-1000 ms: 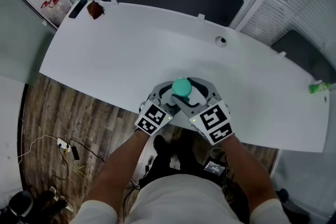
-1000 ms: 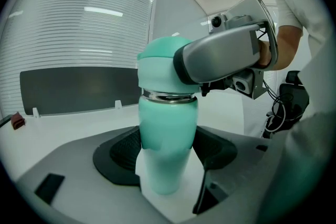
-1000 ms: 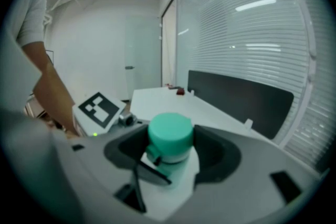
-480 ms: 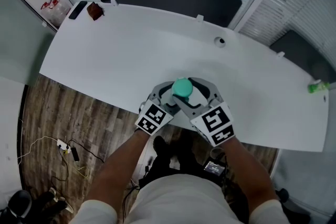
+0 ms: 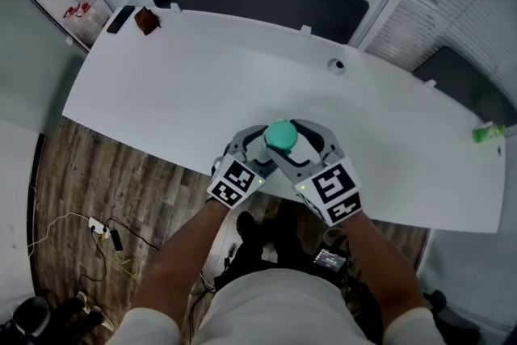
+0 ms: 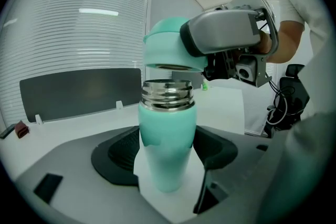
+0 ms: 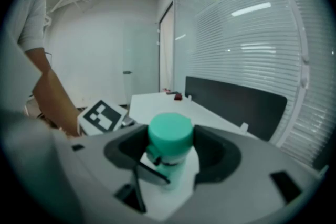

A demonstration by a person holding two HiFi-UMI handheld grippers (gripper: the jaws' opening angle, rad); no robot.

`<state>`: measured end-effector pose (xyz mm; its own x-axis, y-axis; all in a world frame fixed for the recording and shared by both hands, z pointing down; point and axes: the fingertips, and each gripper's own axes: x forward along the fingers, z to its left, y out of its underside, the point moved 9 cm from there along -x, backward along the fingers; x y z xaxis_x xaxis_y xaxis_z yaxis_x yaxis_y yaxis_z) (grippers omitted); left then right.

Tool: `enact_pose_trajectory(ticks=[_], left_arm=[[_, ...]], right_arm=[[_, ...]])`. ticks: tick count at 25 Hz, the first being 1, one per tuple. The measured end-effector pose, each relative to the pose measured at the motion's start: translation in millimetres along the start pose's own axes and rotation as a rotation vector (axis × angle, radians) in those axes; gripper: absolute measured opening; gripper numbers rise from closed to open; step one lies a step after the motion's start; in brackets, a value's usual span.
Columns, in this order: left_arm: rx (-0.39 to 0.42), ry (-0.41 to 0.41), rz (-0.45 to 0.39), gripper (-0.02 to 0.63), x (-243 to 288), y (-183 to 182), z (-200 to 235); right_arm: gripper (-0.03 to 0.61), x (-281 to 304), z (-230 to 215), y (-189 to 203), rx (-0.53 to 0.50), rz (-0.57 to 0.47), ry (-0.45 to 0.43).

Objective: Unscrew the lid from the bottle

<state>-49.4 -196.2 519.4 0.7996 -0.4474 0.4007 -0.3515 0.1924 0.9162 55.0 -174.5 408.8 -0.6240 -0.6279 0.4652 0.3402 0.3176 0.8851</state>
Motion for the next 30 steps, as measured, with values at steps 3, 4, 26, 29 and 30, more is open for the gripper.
enact_pose_trajectory(ticks=[3, 4, 26, 29, 30], left_arm=[[0.003, -0.004, -0.007, 0.314, -1, -3, 1], [0.004, -0.006, -0.01, 0.314, -2, -3, 0], [-0.047, -0.045, -0.087, 0.316, -44, -11, 0], [-0.065, -0.058, -0.103, 0.316, -52, -13, 0], [-0.073, -0.062, -0.108, 0.315, -54, -14, 0]], right_arm=[[0.284, -1, 0, -1, 0.004, -0.004, 0.001], [0.284, -2, 0, -1, 0.004, -0.006, 0.001], [0.284, -15, -2, -5, 0.017, -0.033, 0.037], [0.284, -18, -2, -5, 0.021, -0.041, 0.043], [0.284, -19, -2, -6, 0.021, -0.043, 0.044]])
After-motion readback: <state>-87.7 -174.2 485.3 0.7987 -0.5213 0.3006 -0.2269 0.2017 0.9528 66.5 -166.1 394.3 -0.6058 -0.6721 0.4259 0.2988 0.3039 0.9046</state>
